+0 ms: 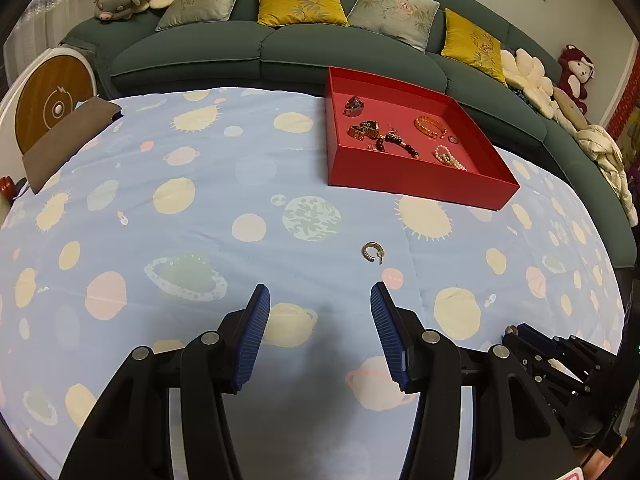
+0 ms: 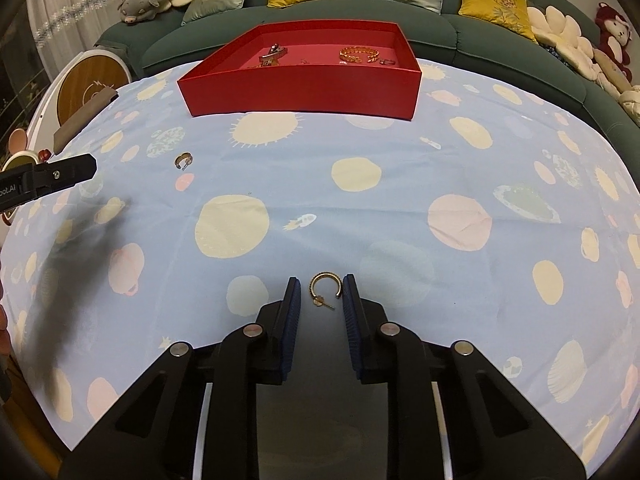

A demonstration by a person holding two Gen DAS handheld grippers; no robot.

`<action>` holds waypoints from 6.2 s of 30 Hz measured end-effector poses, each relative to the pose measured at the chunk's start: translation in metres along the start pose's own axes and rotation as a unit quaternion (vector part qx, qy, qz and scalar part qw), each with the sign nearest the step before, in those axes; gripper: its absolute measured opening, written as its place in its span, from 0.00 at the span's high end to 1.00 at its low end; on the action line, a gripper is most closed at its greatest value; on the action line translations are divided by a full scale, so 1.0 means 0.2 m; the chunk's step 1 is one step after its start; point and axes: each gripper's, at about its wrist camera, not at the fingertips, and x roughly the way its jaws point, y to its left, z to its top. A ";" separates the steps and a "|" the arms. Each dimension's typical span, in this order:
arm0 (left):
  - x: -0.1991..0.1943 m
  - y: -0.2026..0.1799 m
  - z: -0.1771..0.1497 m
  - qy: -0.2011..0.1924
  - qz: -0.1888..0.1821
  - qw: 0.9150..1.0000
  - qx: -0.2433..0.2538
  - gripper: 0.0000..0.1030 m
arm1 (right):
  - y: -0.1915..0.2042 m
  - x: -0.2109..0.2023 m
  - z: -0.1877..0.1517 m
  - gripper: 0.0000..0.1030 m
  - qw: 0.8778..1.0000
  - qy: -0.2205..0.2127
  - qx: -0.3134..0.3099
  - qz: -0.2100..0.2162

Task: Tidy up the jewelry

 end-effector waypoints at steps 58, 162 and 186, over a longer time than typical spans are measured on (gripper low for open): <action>0.30 -0.26 0.05 0.012 -0.034 0.998 0.043 1.00 | -0.11 -0.15 0.08 0.84 0.996 -0.048 0.056 0.041; -0.34 -0.27 0.44 -0.153 0.048 0.987 0.034 0.27 | -0.15 -0.64 0.42 0.16 0.977 -0.209 0.035 0.035; -0.03 -0.24 0.08 -0.058 0.091 0.994 0.031 0.27 | 0.02 -0.36 0.27 0.07 0.987 -0.161 0.023 -0.010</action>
